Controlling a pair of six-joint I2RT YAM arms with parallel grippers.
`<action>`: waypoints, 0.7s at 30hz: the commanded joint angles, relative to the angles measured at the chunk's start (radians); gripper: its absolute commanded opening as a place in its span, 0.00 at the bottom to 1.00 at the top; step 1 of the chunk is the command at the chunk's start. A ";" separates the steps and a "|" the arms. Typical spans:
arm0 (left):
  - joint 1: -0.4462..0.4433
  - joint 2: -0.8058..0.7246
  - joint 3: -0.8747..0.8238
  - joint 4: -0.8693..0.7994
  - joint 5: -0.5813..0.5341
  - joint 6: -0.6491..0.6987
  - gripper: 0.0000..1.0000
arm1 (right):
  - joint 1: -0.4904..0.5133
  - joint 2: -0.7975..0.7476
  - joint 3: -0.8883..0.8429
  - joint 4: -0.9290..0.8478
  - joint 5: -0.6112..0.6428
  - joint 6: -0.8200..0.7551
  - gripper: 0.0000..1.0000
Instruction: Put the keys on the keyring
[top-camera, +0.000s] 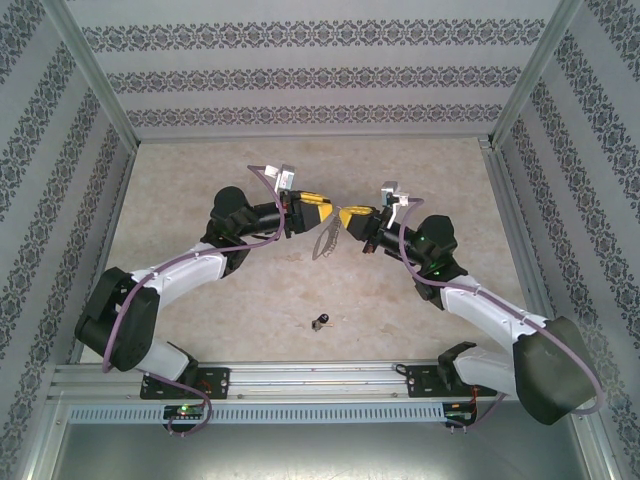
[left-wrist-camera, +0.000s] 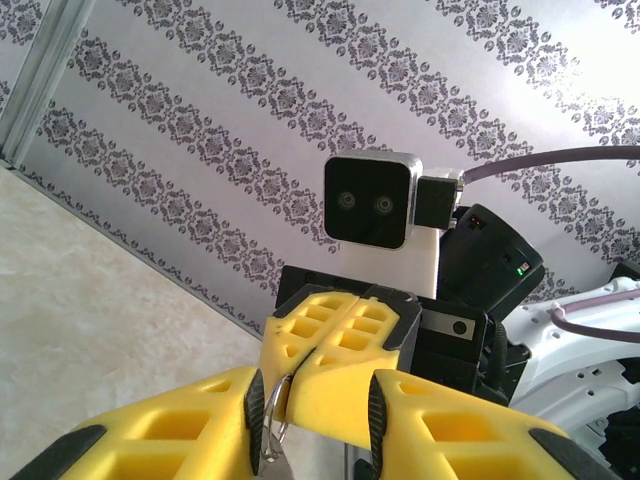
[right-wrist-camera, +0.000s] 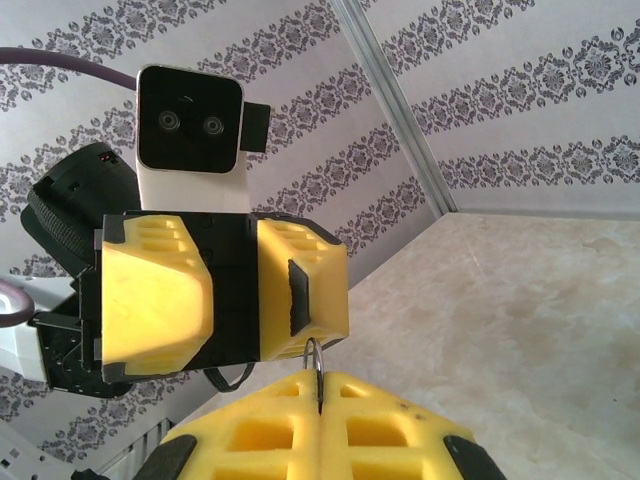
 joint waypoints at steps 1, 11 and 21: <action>-0.006 0.010 0.006 0.063 0.024 -0.009 0.36 | 0.009 0.006 0.036 0.075 0.001 0.017 0.00; -0.007 -0.001 -0.003 -0.032 -0.023 0.056 0.38 | 0.011 -0.010 0.028 0.070 0.004 0.016 0.00; -0.024 0.023 0.000 -0.034 0.002 0.048 0.35 | 0.017 -0.015 0.029 0.067 0.010 0.016 0.00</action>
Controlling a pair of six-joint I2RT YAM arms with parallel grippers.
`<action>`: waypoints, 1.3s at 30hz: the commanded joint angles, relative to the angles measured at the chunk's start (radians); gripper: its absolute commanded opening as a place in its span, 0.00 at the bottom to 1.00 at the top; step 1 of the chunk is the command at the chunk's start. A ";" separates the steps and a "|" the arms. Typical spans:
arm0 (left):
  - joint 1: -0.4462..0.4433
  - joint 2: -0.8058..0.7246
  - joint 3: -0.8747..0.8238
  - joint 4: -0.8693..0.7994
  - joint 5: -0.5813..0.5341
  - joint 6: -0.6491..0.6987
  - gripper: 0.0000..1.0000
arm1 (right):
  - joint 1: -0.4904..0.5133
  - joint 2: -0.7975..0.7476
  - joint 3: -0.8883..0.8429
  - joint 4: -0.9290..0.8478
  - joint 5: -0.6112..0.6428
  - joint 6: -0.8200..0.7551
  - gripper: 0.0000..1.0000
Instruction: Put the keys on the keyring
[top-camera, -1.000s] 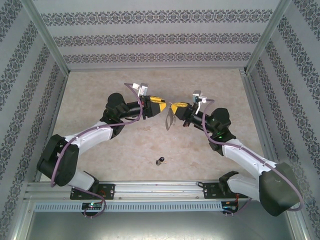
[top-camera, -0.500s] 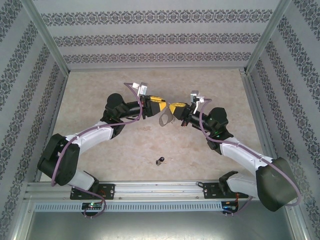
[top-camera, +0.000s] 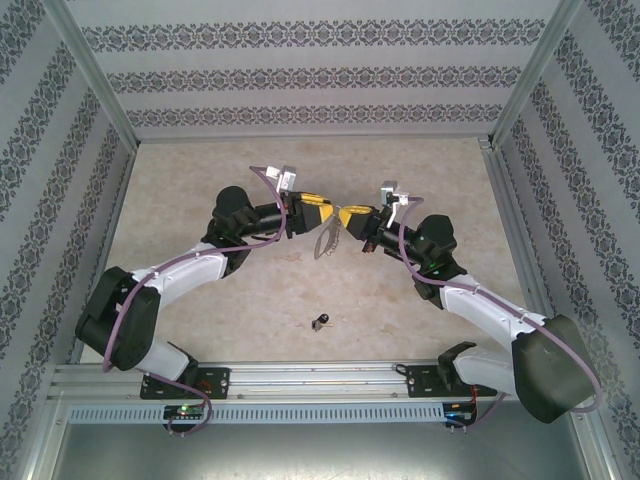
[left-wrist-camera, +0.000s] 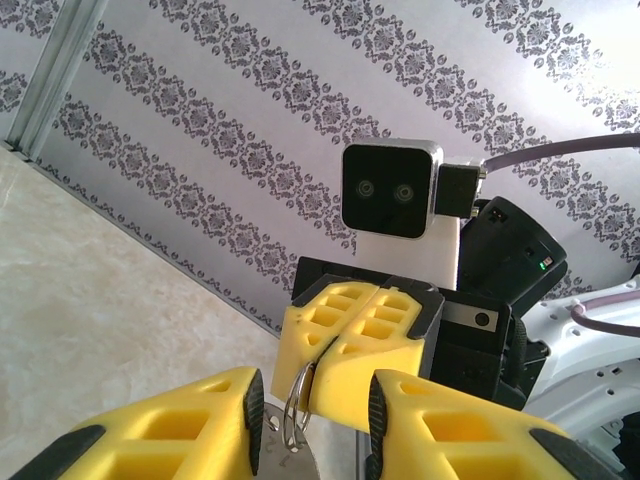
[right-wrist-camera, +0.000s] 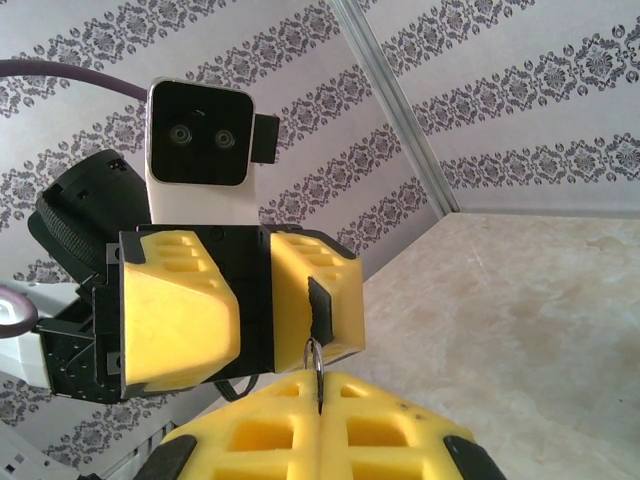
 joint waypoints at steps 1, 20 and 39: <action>-0.020 0.020 0.004 -0.008 0.021 0.019 0.35 | 0.012 -0.021 0.026 0.059 0.009 0.002 0.00; -0.024 0.033 0.005 0.052 0.015 -0.001 0.15 | 0.018 -0.013 0.025 0.036 0.010 -0.013 0.00; -0.025 -0.054 0.131 -0.474 0.015 0.354 0.00 | -0.101 -0.147 0.003 -0.142 0.013 -0.028 0.50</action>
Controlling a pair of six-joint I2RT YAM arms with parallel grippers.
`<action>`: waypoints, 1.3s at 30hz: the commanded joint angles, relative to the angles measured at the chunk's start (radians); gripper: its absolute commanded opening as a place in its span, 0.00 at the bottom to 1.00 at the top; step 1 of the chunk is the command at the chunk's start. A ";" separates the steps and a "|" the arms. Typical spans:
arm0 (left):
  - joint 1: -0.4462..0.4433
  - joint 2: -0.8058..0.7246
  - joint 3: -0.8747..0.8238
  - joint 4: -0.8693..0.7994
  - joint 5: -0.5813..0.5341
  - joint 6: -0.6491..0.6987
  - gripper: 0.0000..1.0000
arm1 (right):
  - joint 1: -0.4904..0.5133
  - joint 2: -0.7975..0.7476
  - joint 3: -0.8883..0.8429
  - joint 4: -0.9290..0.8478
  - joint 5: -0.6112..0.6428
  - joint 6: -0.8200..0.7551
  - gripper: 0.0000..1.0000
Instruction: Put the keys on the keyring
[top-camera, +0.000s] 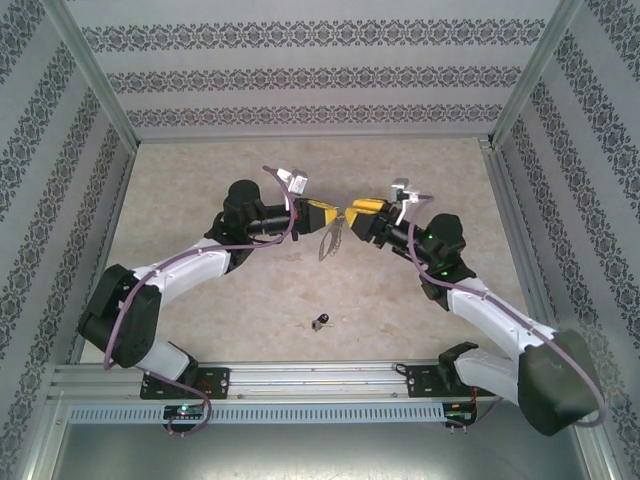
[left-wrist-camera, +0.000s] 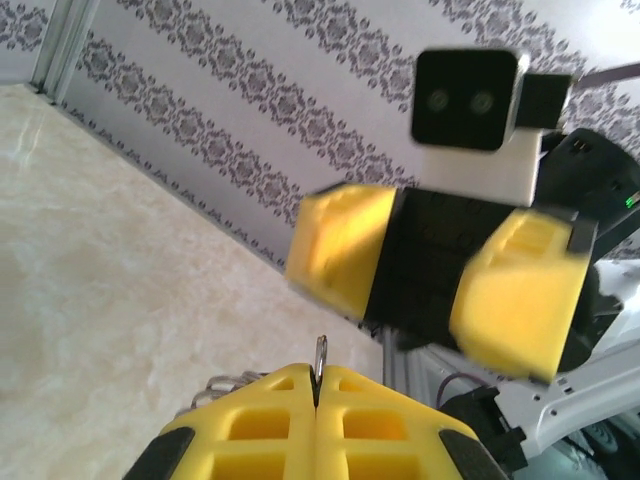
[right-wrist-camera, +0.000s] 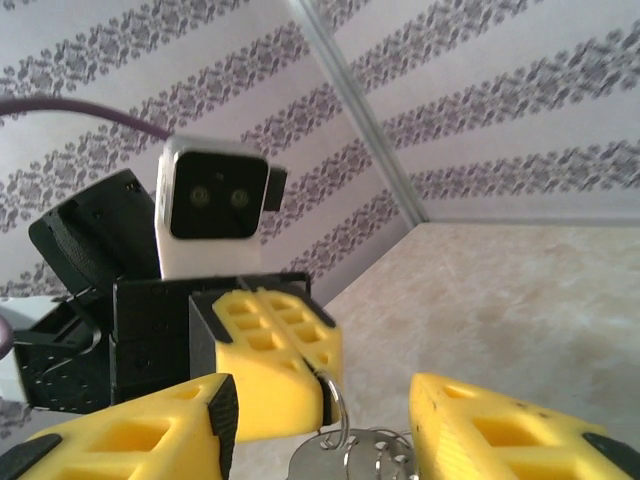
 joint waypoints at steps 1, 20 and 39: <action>-0.010 -0.065 0.078 -0.258 0.012 0.223 0.00 | -0.040 -0.077 -0.002 -0.075 -0.005 -0.024 0.50; -0.012 0.004 0.367 -0.918 0.108 0.716 0.00 | -0.047 -0.100 0.052 -0.298 -0.259 -0.099 0.48; -0.016 0.021 0.408 -1.010 0.124 0.764 0.00 | 0.033 0.070 0.153 -0.290 -0.268 -0.146 0.41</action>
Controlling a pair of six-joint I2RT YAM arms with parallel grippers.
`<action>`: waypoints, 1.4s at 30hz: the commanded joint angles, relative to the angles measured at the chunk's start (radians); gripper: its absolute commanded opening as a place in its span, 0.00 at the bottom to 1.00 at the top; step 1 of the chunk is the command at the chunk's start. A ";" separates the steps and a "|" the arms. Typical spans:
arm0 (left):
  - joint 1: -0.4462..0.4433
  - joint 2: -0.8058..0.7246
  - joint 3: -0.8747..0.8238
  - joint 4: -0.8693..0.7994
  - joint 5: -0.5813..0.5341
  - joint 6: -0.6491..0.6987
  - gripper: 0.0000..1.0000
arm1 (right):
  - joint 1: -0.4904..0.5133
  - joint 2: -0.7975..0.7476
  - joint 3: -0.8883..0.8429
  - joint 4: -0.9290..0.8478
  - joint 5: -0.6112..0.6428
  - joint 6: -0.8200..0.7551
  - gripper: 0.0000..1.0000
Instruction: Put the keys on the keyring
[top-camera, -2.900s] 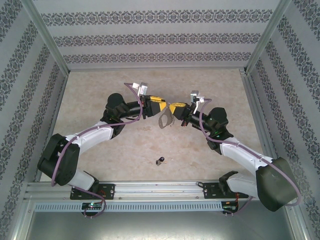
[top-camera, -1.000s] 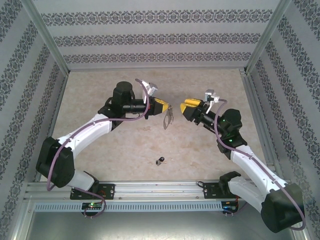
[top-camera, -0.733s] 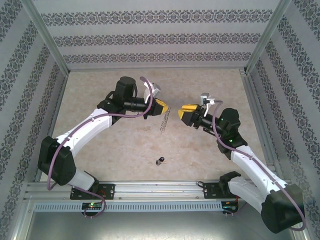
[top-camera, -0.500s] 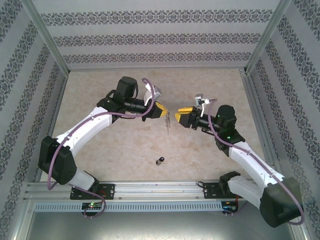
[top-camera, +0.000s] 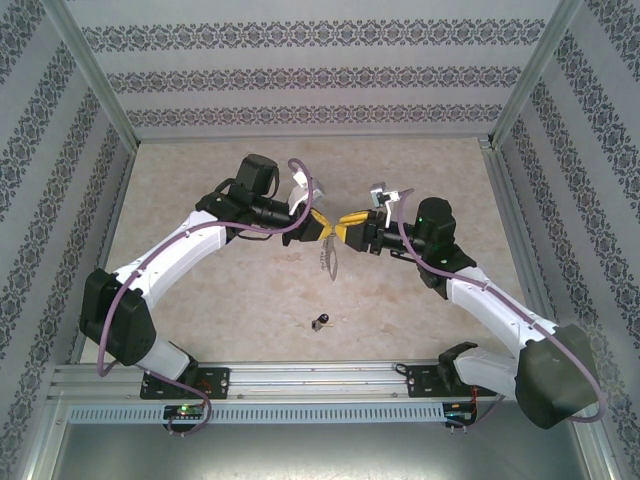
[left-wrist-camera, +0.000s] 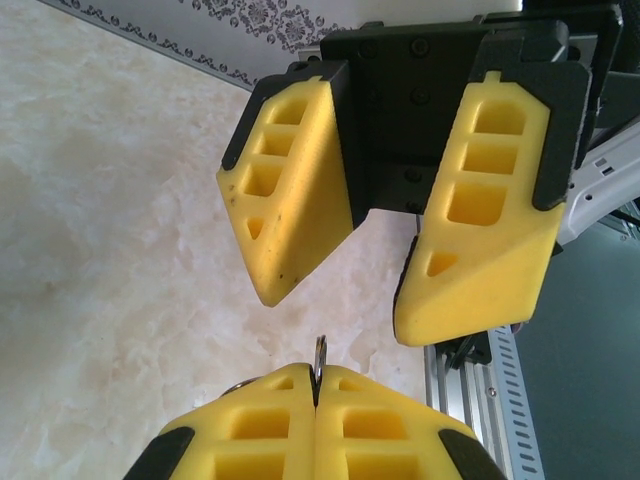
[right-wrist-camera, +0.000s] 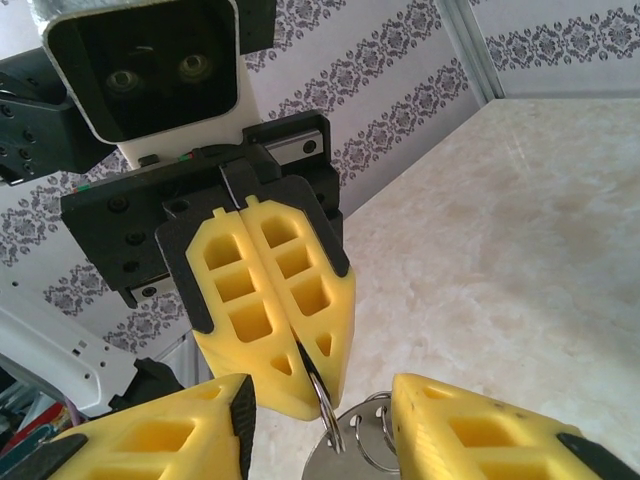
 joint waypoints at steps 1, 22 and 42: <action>-0.016 0.000 0.035 -0.017 0.042 0.032 0.00 | 0.012 0.010 0.031 0.017 -0.012 -0.024 0.40; -0.015 -0.005 0.032 0.018 0.048 0.008 0.00 | 0.032 0.037 -0.003 0.061 -0.013 -0.022 0.09; -0.016 -0.134 -0.120 0.346 -0.304 -0.299 0.46 | 0.005 -0.035 -0.076 0.172 0.099 0.006 0.00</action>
